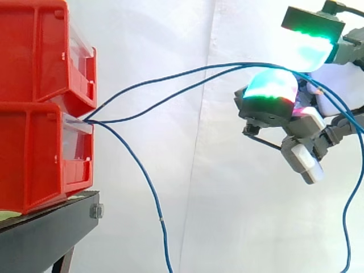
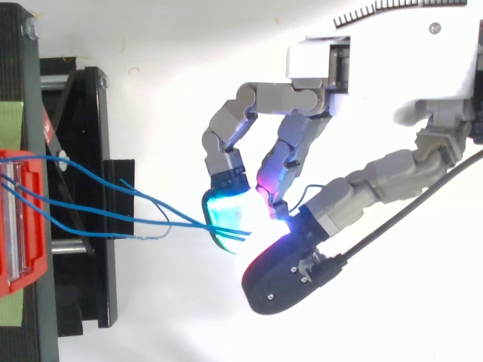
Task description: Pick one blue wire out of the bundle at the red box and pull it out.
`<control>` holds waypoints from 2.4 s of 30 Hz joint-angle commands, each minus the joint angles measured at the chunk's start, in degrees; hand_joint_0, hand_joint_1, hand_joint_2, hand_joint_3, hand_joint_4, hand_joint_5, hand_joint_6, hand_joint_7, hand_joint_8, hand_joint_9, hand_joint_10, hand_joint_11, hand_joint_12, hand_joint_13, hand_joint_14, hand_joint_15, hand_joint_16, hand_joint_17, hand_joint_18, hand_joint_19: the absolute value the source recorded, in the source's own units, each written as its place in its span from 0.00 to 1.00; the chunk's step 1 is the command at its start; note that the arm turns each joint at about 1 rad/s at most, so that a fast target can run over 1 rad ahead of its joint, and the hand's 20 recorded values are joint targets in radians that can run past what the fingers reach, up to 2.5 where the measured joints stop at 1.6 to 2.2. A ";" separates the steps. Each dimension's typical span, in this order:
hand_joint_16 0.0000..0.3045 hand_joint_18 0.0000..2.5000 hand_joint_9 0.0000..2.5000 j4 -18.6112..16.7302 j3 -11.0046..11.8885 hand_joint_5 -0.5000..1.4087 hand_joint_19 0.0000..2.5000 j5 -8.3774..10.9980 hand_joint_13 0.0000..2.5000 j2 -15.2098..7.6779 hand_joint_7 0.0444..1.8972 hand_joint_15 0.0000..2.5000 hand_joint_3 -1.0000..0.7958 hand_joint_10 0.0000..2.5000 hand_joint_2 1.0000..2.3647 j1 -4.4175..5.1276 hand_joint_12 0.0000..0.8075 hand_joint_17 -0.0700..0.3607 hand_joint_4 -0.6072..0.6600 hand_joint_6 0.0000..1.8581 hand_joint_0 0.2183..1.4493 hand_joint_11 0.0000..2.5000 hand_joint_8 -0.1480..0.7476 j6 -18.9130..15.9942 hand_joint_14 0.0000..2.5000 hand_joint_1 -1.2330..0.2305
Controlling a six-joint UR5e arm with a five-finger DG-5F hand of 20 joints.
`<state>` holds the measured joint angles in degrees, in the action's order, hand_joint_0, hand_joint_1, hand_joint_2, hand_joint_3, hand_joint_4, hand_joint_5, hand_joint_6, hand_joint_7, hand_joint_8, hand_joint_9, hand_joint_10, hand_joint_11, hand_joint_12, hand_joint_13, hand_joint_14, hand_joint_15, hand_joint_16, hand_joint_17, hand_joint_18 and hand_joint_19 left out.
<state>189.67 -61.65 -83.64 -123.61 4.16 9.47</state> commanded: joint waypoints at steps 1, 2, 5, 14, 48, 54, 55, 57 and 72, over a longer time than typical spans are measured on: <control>0.16 0.34 0.43 0.00 -0.05 0.19 0.20 -0.21 0.39 0.04 0.60 0.22 0.33 0.01 0.01 0.06 0.51 0.42 0.48 0.52 0.42 0.30 0.54 -0.06 0.01 0.26; 0.16 0.35 0.43 0.00 0.04 0.18 0.20 -0.21 0.39 -0.05 0.60 0.22 0.33 0.01 0.01 -0.03 0.51 0.42 0.47 0.52 0.44 0.30 0.54 -0.06 0.01 0.25; 0.17 0.34 0.38 0.00 0.04 0.16 0.19 -0.56 0.37 -0.05 0.54 0.21 0.32 0.01 0.00 -0.03 0.50 0.43 0.50 0.53 0.47 0.30 0.49 -0.06 0.01 0.24; 0.15 0.32 0.26 0.00 0.04 0.12 0.17 -1.00 0.33 0.04 0.42 0.19 0.30 0.00 0.00 -0.03 0.46 0.41 0.39 0.52 0.50 0.25 0.36 -0.15 0.01 0.24; 0.17 0.33 0.38 0.00 0.04 0.16 0.20 -1.09 0.36 0.04 0.57 0.21 0.42 0.01 0.01 -0.03 0.52 0.43 0.51 0.52 0.39 0.29 0.52 -0.68 0.01 0.28; 0.17 0.34 0.38 0.00 0.04 0.16 0.20 -1.09 0.36 0.04 0.54 0.21 0.42 0.01 0.01 -0.03 0.52 0.43 0.48 0.54 0.42 0.30 0.51 -0.68 0.01 0.27; 0.17 0.34 0.38 0.09 -0.05 0.15 0.20 -1.18 0.37 0.04 0.55 0.21 0.42 0.01 0.01 0.06 0.52 0.43 0.49 0.54 0.40 0.29 0.50 -0.68 0.01 0.30; 0.17 0.33 0.39 0.00 -0.05 0.16 0.21 -1.27 0.36 -0.05 0.50 0.21 0.42 0.00 0.01 -0.03 0.51 0.43 0.47 0.54 0.36 0.28 0.48 -0.68 0.01 0.34; 0.19 0.33 0.46 -0.09 0.04 0.19 0.22 -1.62 0.38 0.04 0.58 0.21 0.43 0.00 0.01 0.06 0.54 0.46 0.49 0.50 0.28 0.24 0.44 -0.77 0.01 0.39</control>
<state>189.61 -61.62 -85.25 -123.62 4.18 8.78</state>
